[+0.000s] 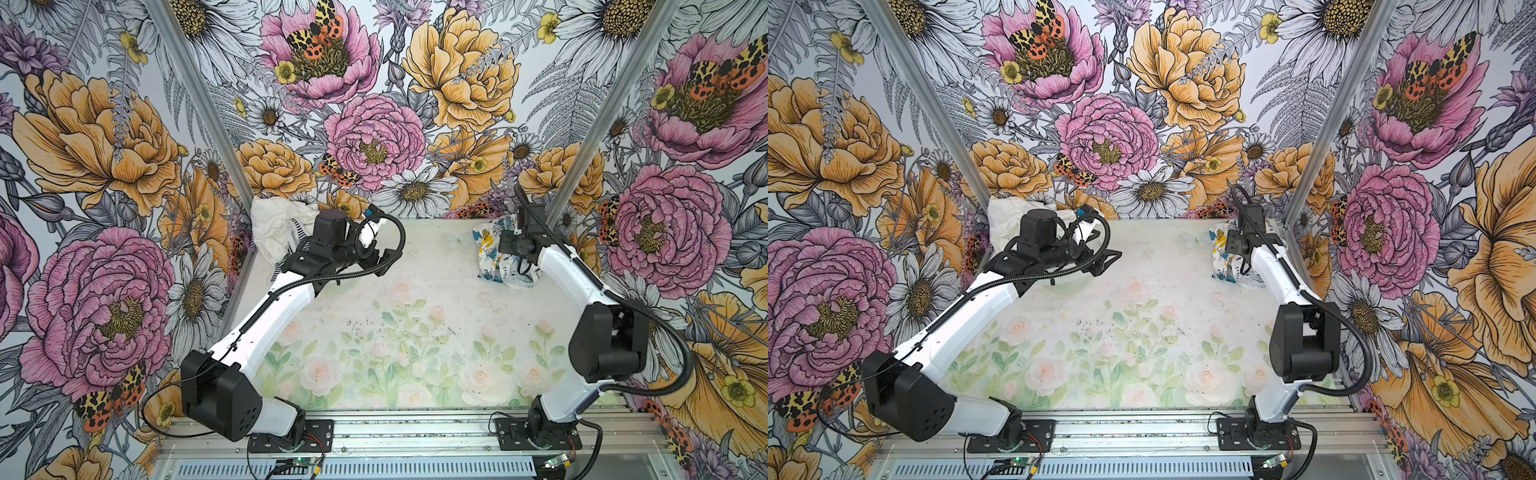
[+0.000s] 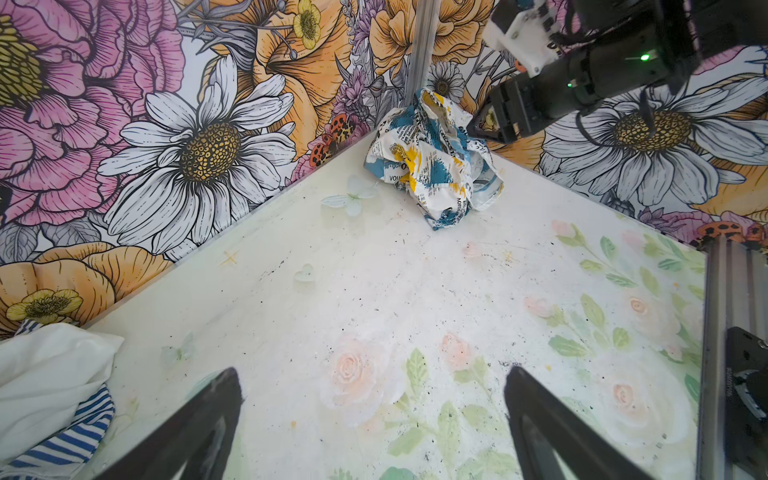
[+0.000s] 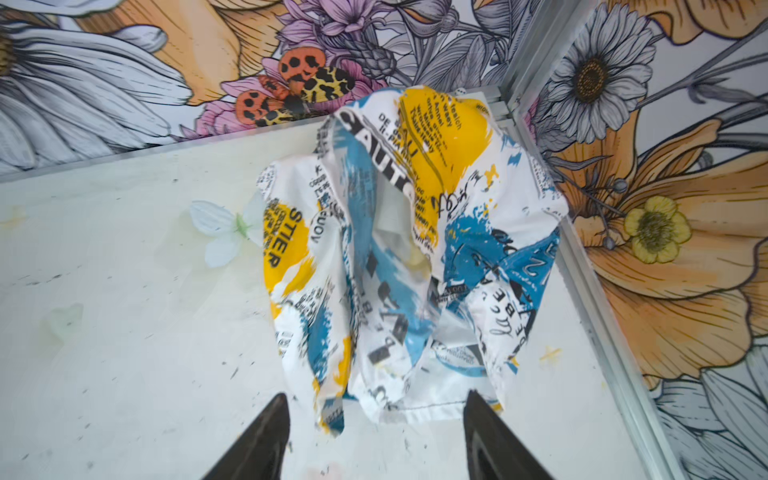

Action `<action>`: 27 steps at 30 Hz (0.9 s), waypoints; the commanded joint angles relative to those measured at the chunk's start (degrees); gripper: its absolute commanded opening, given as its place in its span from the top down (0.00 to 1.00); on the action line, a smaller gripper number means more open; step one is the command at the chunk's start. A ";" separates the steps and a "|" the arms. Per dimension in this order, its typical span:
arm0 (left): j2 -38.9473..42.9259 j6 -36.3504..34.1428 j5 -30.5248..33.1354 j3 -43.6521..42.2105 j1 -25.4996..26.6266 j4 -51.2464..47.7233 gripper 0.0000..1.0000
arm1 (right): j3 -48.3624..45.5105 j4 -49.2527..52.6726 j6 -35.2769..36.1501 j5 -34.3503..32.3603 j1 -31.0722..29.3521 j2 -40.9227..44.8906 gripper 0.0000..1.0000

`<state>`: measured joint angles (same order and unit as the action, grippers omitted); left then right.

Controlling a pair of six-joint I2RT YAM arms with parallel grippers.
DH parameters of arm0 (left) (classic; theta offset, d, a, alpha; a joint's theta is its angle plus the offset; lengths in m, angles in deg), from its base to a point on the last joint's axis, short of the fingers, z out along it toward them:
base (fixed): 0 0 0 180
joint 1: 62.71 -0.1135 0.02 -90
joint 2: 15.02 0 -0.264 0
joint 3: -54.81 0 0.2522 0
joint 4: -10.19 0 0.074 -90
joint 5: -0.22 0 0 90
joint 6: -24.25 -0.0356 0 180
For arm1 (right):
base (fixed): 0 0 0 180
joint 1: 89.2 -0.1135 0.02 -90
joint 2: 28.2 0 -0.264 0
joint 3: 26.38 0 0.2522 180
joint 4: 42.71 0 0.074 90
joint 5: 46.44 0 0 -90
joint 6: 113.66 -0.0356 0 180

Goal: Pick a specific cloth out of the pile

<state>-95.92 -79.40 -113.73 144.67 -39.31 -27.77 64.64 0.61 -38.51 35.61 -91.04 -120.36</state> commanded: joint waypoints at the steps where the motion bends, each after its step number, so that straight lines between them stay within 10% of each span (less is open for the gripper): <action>1: 0.48 0.95 1.30 1.73 -0.34 0.05 0.01 | -9.92 -9.93 -1.75 8.30 -0.78 9.86 0.29; 4: 1.49 6.73 6.97 0.48 -2.18 3.94 0.01 | -22.69 -16.55 -3.08 3.34 -0.70 19.92 0.07; 9: 3.38 17.25 32.57 -3.34 -3.96 4.81 0.01 | -39.57 -25.38 -3.17 -13.09 0.15 30.26 0.01; 12: 7.75 24.16 44.12 -15.91 -5.54 11.97 0.01 | -47.88 -31.69 -3.28 -17.96 0.56 33.16 0.01; 16: 9.70 16.33 61.73 -37.87 -5.89 33.80 0.01 | -57.62 -43.84 2.24 -18.83 0.66 34.59 0.01; 22: -1.14 5.68 66.09 -49.96 -7.81 62.46 0.01 | -60.34 -55.30 5.84 -13.06 1.05 29.47 0.00; 27: -5.72 7.59 55.30 -51.65 -13.20 73.49 0.01 | -59.86 -71.23 7.15 -6.51 1.64 19.55 0.00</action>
<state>-100.71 -72.21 -56.61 92.19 -49.71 31.26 3.75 -56.24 -33.07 24.33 -89.99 -97.17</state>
